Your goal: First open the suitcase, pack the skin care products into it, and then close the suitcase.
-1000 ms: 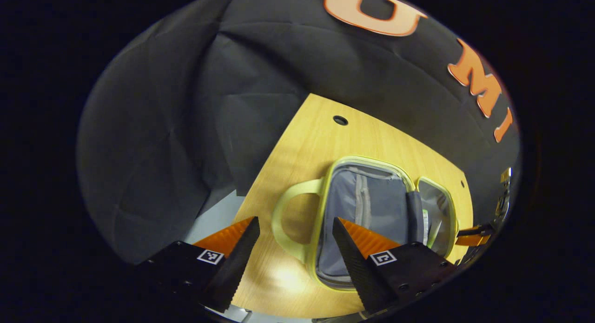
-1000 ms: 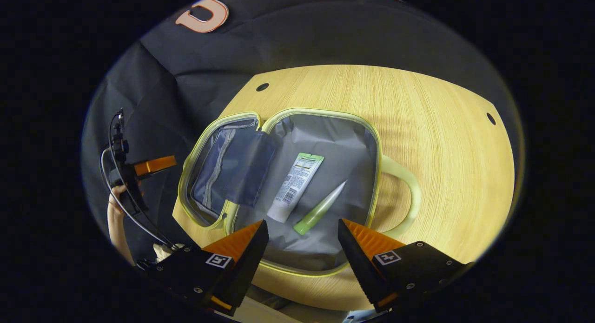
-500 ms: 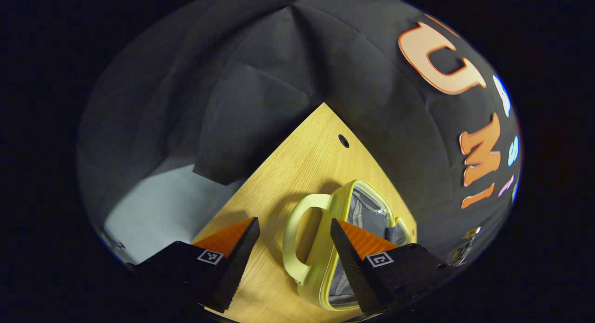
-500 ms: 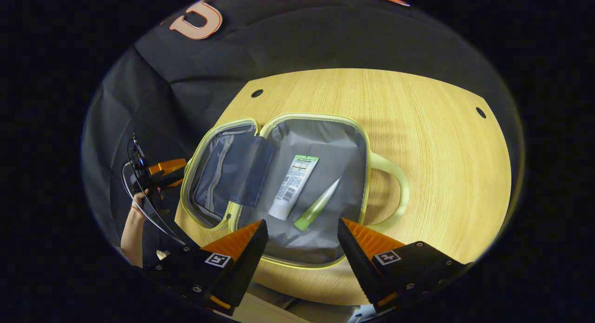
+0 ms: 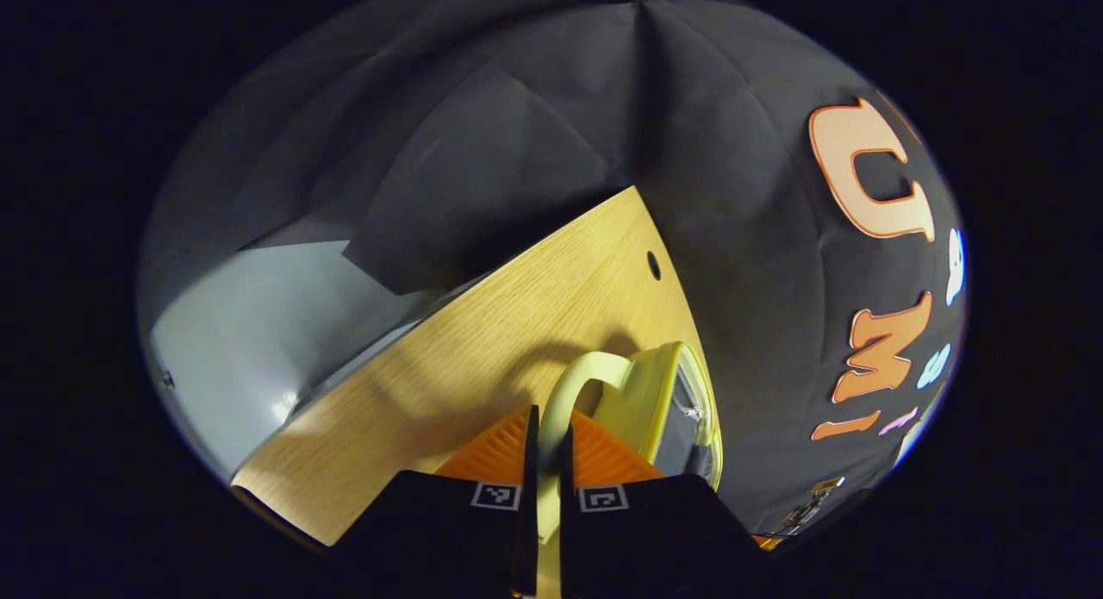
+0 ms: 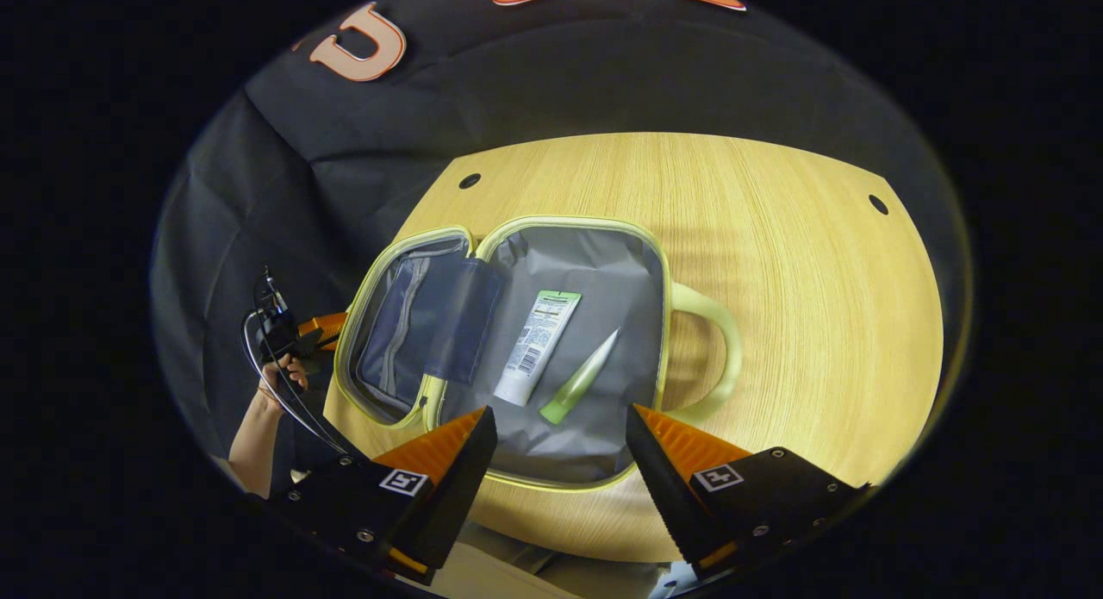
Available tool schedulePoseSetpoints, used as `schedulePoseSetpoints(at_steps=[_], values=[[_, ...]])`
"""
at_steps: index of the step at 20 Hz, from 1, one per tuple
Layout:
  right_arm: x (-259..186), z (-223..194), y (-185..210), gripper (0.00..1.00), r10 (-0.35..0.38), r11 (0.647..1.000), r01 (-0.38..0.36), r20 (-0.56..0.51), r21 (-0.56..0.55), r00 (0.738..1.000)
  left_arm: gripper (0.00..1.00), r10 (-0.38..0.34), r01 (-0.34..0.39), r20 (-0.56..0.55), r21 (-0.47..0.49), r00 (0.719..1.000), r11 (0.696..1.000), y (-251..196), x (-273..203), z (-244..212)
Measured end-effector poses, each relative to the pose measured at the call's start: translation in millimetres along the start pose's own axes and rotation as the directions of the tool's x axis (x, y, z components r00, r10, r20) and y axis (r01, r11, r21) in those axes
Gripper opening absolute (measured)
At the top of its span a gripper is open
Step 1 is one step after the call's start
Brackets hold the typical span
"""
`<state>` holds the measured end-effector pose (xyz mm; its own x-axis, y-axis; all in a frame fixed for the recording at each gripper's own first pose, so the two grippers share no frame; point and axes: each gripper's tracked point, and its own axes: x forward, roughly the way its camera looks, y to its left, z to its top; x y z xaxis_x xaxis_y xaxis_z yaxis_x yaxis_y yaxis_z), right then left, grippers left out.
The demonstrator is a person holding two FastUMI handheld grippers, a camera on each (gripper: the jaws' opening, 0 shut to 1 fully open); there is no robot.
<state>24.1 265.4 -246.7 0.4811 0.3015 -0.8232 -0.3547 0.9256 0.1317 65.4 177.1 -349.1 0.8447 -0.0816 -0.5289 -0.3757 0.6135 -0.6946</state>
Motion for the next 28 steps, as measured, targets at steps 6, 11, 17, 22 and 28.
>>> schedulePoseSetpoints(at_steps=[6,11,17,22,28], values=[[-21.7,25.3,-13.9,0.96,-0.028,0.999,0.026,0.121,0.021,0.992,0.1,0.059,-0.07,0.064,0.187,0.996,0.98,-69.6,-40.3,25.2],[-62.1,51.3,-41.0,0.96,-0.089,0.996,0.082,0.28,0.036,0.956,0.09,0.023,-0.055,0.084,0.401,0.996,0.914,-173.3,-75.4,24.4],[-111.0,57.0,-85.0,0.96,-0.119,0.993,0.109,0.386,0.046,0.915,0.1,0.042,-0.11,0.128,0.588,0.991,0.801,-270.3,-96.5,-15.2],[-142.9,46.3,-135.6,0.96,-0.148,0.989,0.144,0.425,0.042,0.893,0.1,0.069,-0.179,0.178,0.733,0.982,0.657,-338.4,-97.9,-68.4],[-173.9,35.3,-188.4,0.96,-0.137,0.99,0.127,0.446,0.053,0.884,0.1,0.007,-0.078,0.091,0.804,0.996,0.589,-424.8,-53.3,-172.3]])
